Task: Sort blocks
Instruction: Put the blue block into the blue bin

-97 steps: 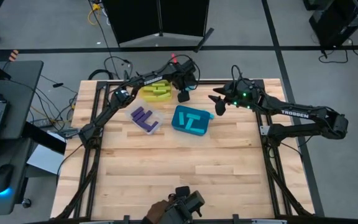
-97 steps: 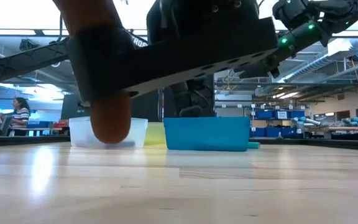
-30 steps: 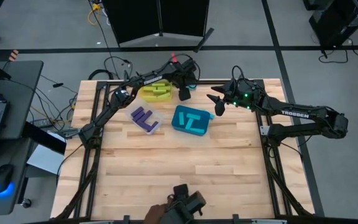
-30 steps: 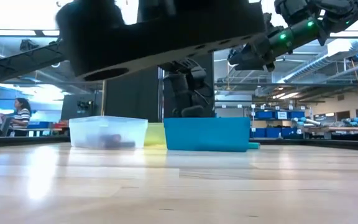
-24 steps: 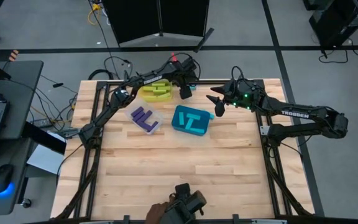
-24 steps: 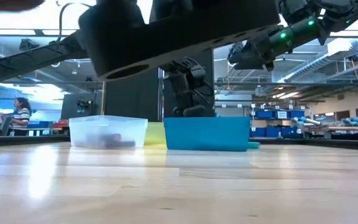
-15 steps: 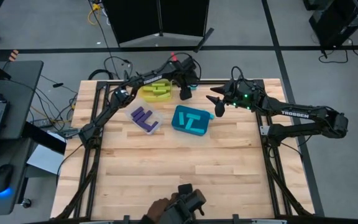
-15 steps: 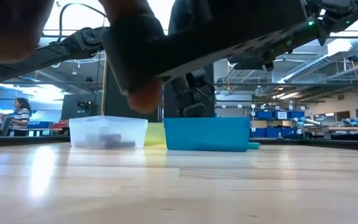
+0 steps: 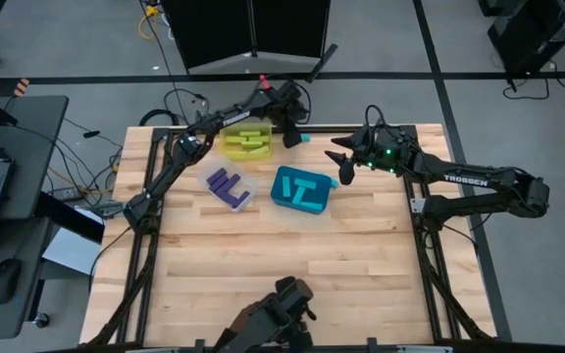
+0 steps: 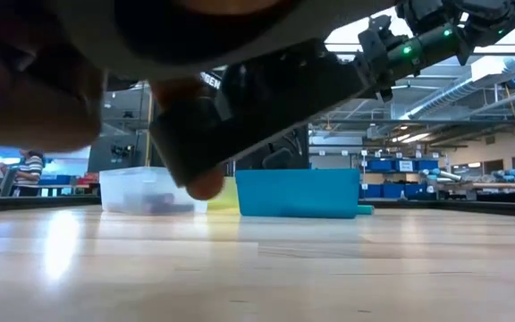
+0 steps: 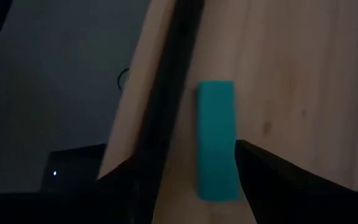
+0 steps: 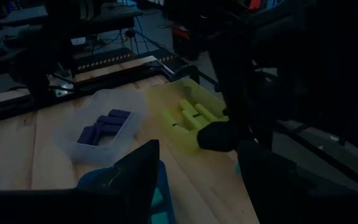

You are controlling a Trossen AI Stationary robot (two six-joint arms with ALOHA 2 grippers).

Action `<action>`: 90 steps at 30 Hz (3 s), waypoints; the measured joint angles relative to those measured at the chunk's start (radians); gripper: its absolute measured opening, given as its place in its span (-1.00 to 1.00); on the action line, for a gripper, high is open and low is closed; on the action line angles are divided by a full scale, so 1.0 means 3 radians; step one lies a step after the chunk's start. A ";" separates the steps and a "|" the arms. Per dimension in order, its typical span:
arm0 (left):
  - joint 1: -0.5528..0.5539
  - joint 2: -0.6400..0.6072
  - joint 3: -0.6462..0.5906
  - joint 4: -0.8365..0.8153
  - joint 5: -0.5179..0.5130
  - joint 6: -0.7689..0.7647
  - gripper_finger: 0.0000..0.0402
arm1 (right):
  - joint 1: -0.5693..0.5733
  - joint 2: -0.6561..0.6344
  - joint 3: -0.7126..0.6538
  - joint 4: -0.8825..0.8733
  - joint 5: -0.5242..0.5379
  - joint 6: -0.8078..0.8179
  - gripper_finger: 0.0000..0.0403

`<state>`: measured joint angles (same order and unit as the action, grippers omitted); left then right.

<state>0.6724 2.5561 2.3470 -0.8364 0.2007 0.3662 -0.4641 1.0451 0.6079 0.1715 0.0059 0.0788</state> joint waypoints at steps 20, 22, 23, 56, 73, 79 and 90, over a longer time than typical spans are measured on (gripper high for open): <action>-0.0077 0.0130 0.0024 -0.0157 -0.0104 0.0161 -0.03 | -0.0009 0.0000 0.0000 -0.0001 0.0000 0.0001 0.14; -0.0079 0.0130 0.0024 -0.0150 -0.0095 0.0159 -0.06 | -0.0009 0.0000 0.0000 -0.0001 0.0000 0.0014 0.14; -0.0079 0.0130 0.0024 -0.0151 -0.0088 0.0154 -0.07 | -0.0009 0.0000 0.0000 -0.0001 0.0000 0.0014 0.14; -0.0007 0.0188 0.0037 -0.0202 0.0153 -0.0025 -0.22 | -0.0003 0.0000 0.0000 -0.0001 0.0000 0.0028 0.14; -0.0007 0.0192 0.0034 -0.0178 0.0186 0.0012 -0.48 | -0.0003 0.0000 0.0000 0.0052 0.0000 0.0028 0.14; -0.0023 0.0191 0.0032 -0.0152 0.0170 0.0088 -0.48 | -0.0003 0.0000 0.0000 0.0053 0.0000 0.0028 0.14; -0.0069 0.0145 0.0019 -0.0149 0.0252 0.0228 -0.49 | -0.0003 0.0000 -0.0001 0.0054 0.0000 0.0028 0.14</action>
<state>0.6518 2.5995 2.3528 -0.8810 0.2764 0.4346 -0.4648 1.0451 0.6076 0.1878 0.0059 0.0872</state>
